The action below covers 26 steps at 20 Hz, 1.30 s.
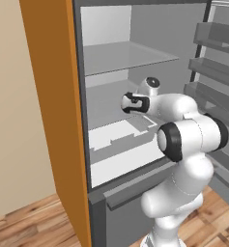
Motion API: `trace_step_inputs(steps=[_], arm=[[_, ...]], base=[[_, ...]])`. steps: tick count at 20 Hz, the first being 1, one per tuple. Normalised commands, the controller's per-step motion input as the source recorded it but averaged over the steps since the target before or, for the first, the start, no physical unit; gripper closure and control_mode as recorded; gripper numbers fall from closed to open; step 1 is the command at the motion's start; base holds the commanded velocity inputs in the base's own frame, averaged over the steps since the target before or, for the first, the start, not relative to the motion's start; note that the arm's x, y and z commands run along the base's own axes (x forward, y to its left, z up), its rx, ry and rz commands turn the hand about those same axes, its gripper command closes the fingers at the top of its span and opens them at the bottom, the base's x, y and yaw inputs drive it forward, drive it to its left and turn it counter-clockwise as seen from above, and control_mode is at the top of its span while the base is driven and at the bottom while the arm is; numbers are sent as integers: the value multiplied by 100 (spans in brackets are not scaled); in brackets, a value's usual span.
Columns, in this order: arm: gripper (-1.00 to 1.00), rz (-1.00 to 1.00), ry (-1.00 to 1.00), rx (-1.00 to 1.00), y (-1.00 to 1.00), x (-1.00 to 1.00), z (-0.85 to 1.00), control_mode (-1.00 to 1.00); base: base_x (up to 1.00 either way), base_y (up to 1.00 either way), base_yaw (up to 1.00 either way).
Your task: Place the cold items (mango and squash) from the fridge in one tupperware on the dining counter. Place the warm items (kebab skewer and hot dog) in the stove area in another tupperware.
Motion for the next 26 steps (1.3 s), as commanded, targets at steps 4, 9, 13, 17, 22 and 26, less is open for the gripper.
trace_step_inputs(steps=[4, 9, 13, 17, 22, 26], arm=[[-100, 2, 8, -2, 0, 40, -7, -100], [-100, 0, 1, -3, 2, 36, -8, -100], [-100, 0, 3, -4, 12, 36, -19, -100], [-100, 0, 2, -3, 25, 39, -29, -100], [-100, 0, 2, 0, 3, 40, -11, -100], [-100, 0, 1, 0, 0, 17, -19, -100]], base=[[0, 0, 0], [0, 0, 0], [0, 0, 0], [0, 0, 0], [0, 0, 0], [0, 0, 0]])
